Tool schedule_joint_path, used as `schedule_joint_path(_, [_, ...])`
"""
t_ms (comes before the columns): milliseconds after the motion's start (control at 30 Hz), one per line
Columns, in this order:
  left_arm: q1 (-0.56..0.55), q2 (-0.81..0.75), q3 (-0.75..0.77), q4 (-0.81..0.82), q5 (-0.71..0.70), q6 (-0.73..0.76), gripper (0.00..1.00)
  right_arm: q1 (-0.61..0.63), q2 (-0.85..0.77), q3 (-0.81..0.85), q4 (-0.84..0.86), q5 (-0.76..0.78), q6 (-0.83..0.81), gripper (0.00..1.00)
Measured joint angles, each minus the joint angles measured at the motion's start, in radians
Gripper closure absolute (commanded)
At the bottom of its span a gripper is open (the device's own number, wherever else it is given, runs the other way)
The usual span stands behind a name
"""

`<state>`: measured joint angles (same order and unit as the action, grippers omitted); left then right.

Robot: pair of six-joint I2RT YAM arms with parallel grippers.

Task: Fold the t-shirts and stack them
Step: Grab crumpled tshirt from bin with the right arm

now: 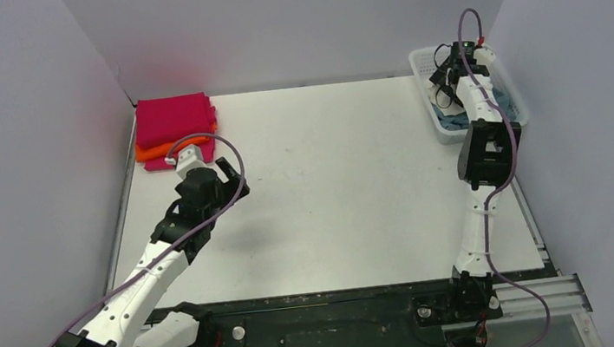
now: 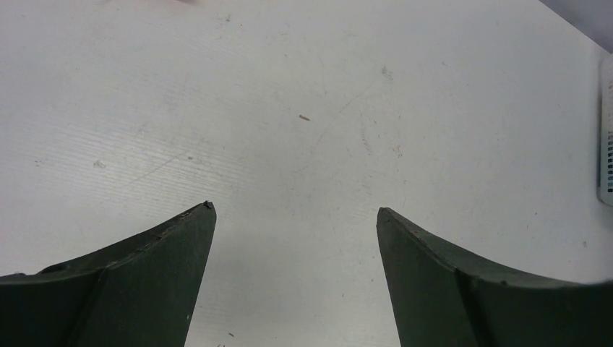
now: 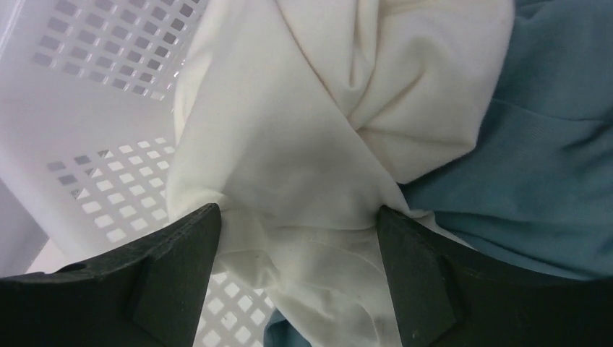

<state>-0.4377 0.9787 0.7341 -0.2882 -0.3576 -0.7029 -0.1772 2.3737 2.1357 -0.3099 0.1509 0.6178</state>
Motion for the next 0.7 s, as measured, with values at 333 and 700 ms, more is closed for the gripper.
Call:
schedule_joint_path(333, [0.003,0.034,0.032,0.001,0.021,0.0,0.07,-0.011,0.056,0.023,0.081,-0.029,0.107,1.0])
schedule_joint_path(700, [0.006,-0.034,0.029,0.004,0.06,-0.001,0.07,0.007,-0.296,-0.236,0.197,-0.066,0.119,1.0])
